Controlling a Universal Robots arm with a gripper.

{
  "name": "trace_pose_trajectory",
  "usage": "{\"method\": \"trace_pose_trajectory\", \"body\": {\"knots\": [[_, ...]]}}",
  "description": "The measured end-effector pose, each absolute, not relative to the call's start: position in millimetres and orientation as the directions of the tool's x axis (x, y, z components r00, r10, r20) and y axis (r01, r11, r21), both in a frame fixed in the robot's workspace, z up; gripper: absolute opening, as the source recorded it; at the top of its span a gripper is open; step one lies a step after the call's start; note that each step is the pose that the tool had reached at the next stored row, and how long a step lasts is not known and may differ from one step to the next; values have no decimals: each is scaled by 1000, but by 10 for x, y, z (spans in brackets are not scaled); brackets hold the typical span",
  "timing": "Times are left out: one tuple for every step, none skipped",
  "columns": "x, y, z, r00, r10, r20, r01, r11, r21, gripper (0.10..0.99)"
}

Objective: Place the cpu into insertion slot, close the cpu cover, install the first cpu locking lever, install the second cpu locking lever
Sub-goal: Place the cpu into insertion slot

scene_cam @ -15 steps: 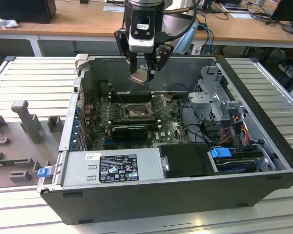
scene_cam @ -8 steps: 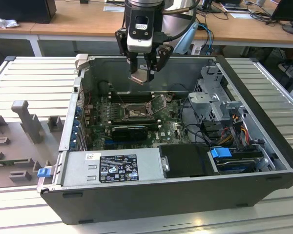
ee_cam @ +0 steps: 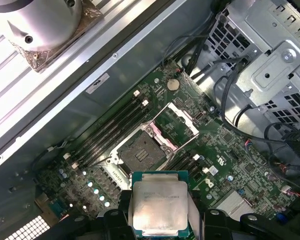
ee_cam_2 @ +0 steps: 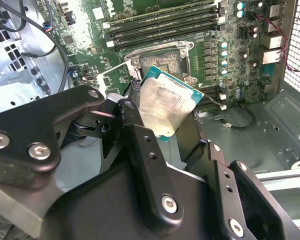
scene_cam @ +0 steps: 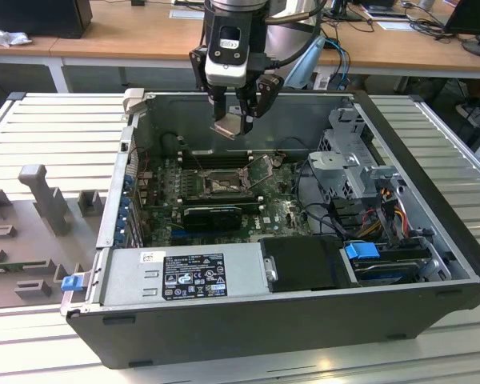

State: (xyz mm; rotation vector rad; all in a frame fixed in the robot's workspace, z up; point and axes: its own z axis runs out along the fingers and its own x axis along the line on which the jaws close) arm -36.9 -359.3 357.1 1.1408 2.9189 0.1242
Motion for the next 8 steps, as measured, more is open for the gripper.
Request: {"method": "trace_pose_trajectory", "body": {"knots": [[-369, -3593, 3571, -734, 679, 24, 678, 731, 76, 529], [-369, -3593, 3571, -733, 680, 24, 680, 730, 76, 529], [-369, -3593, 3570, -732, 681, 24, 681, 729, 76, 529], [-369, -3593, 3570, -730, 683, 24, 682, 727, 76, 529], [-369, -3593, 3569, -729, 685, 24, 684, 725, 76, 529], [-369, -3593, 3569, -728, 685, 24, 685, 725, 76, 529], [-369, -3593, 3569, -727, 686, 24, 686, 724, 76, 529], [-369, -3593, 3569, -726, 688, 24, 687, 723, 76, 529]]}}
